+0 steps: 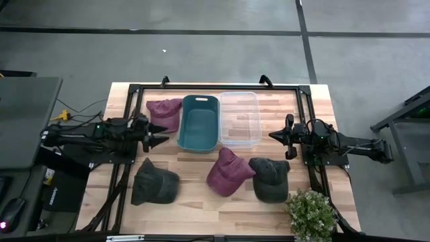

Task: Pick & Place hat
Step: Put the top red cap into the blue bin

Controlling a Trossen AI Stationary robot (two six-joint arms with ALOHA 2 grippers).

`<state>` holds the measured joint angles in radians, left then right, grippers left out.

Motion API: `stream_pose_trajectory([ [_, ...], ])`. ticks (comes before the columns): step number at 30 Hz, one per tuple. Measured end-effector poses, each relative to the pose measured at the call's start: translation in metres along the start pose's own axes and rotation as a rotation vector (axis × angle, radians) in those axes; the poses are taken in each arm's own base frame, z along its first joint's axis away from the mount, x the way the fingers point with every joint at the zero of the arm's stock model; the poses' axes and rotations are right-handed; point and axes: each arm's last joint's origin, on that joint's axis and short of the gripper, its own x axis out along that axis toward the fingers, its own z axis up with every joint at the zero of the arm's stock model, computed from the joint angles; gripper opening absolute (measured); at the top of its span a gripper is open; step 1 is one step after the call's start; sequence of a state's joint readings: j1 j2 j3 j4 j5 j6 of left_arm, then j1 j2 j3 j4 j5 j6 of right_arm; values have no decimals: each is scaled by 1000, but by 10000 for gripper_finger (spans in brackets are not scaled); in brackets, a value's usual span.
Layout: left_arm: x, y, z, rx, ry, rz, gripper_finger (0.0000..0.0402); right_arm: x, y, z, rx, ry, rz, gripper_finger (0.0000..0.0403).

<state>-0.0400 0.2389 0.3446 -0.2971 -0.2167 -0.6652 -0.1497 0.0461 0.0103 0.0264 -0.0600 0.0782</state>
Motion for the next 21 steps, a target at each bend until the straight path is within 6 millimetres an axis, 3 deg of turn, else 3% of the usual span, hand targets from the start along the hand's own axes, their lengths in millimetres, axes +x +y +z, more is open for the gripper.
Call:
stream_pose_trajectory([
  [6, 2, -11, 20, 9, -2, 179, 337, 0, 0, 0, 0, 0, 0, 0],
  [11, 16, -20, 27, 50, 94, 243, 337, 0, 0, 0, 0, 0, 0, 0],
  [21, 40, -17, 14, 171, 374, 469, 337, 0, 0, 0, 0, 0, 0, 0],
])
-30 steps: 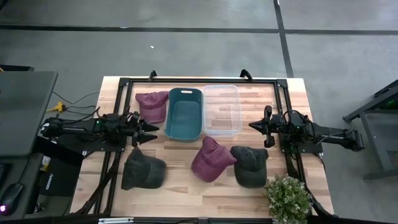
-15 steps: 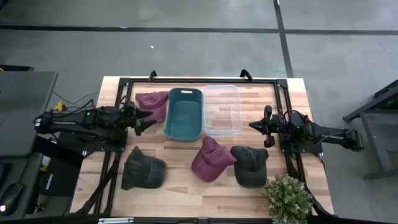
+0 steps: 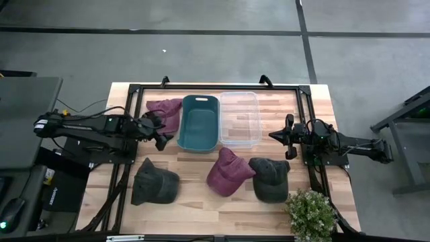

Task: Pick & Place hat
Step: Put the top red cap into the blue bin

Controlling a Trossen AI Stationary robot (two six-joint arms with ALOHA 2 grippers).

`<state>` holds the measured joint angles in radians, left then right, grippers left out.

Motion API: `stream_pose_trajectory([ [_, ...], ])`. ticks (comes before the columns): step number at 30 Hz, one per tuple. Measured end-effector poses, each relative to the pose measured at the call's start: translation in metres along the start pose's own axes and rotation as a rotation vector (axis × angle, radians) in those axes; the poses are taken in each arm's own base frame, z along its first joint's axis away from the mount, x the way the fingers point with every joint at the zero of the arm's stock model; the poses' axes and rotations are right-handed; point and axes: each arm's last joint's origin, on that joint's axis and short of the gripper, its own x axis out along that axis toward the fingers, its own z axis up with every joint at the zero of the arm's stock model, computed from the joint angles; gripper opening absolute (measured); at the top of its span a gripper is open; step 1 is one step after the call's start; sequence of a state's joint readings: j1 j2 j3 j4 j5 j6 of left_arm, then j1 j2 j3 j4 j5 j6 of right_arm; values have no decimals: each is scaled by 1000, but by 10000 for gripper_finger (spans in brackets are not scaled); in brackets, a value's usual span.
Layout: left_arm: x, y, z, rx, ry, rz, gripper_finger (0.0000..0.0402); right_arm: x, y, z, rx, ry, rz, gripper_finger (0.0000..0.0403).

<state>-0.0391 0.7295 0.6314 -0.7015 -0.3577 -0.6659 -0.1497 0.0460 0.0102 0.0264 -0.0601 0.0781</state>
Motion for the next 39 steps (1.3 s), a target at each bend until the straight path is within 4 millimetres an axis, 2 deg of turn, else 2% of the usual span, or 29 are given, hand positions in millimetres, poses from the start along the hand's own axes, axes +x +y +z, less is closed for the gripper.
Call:
stream_pose_trajectory([
  [7, 12, -8, 2, 116, 67, 21, 337, 0, 0, 0, 0, 0, 0, 0],
  [12, 14, -13, 11, 298, 130, 143, 337, 0, 0, 0, 0, 0, 0, 0],
  [18, 20, -17, 14, 360, 247, 280, 337, 0, 0, 0, 0, 0, 0, 0],
  [29, 55, -26, -4, 459, 392, 480, 337, 0, 0, 0, 0, 0, 0, 0],
  [39, 61, -45, -27, 539, 385, 542, 337, 0, 0, 0, 0, 0, 0, 0],
])
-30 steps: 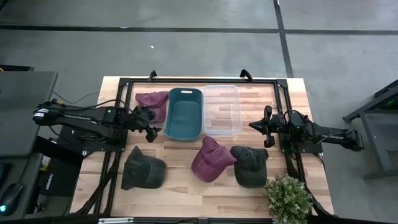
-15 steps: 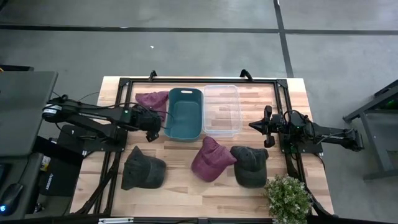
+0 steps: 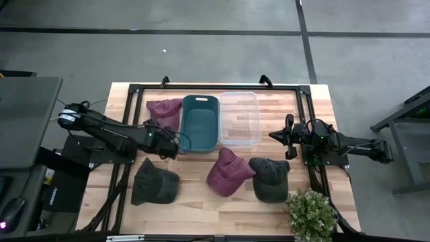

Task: Pick & Place hat
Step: Put the top red cap into the blue bin

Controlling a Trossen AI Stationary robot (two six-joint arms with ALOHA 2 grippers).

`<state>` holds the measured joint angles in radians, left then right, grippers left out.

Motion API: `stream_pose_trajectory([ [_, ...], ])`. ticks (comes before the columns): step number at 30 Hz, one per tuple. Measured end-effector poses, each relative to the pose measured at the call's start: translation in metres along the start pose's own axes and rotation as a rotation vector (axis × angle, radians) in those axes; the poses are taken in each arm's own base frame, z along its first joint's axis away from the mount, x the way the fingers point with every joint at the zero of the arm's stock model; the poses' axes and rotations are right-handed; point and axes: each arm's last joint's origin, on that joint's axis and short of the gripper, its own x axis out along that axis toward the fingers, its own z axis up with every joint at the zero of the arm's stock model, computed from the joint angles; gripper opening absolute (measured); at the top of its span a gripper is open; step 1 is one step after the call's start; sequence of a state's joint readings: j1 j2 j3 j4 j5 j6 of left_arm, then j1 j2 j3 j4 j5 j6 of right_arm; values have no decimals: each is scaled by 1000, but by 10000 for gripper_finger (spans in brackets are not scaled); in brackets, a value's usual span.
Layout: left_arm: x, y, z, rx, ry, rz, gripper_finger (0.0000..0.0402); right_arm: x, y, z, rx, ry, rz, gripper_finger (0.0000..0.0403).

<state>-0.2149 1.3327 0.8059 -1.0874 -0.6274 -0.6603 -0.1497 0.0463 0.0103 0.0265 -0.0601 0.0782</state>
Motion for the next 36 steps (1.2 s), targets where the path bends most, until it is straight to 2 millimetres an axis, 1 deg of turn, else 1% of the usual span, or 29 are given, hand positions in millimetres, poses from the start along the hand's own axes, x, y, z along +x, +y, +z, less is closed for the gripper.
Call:
stream_pose_trajectory([
  [6, 5, -15, -3, 54, 1, 53, 337, 0, 0, 0, 0, 0, 0, 0],
  [10, 11, -20, -2, 72, 24, 74, 337, 0, 0, 0, 0, 0, 0, 0],
  [15, 11, -20, -2, 75, 30, 72, 337, 0, 0, 0, 0, 0, 0, 0],
  [29, 24, -7, 5, 43, 89, 107, 337, 0, 0, 0, 0, 0, 0, 0],
  [36, 33, 2, 3, 110, 127, 116, 337, 0, 0, 0, 0, 0, 0, 0],
])
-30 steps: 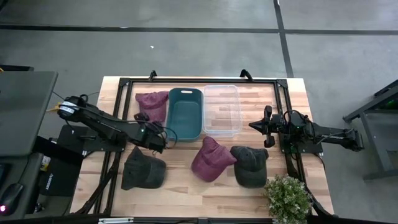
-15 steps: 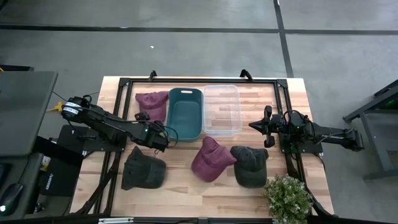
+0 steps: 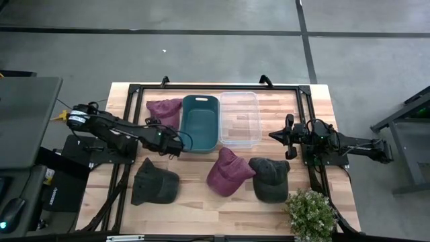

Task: Pick & Place hat
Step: Put the top red cap into the blue bin

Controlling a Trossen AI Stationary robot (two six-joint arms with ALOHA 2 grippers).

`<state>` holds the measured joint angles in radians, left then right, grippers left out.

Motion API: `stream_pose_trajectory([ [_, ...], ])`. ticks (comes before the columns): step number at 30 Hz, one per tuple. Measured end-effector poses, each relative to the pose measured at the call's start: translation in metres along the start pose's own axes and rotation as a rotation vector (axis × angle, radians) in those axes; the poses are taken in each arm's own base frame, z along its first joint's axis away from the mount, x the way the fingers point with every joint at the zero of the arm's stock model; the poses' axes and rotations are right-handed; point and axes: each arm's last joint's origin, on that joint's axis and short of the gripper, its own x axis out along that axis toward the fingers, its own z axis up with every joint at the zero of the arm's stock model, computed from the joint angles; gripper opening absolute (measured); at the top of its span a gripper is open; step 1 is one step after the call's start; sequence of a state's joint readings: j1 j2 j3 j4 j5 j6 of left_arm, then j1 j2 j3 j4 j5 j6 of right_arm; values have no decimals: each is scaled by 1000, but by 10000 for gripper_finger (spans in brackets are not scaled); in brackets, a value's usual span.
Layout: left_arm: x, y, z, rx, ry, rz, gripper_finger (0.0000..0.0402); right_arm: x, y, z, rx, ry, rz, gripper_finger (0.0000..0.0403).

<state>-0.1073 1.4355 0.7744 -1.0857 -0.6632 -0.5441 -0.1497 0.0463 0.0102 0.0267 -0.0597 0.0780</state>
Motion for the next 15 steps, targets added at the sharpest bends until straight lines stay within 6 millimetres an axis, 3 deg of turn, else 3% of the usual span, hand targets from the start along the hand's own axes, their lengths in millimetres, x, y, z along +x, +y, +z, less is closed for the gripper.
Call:
stream_pose_trajectory([
  [15, 8, 14, -26, 97, -107, -120, 337, 0, 0, 0, 0, -1, 0, 0],
])
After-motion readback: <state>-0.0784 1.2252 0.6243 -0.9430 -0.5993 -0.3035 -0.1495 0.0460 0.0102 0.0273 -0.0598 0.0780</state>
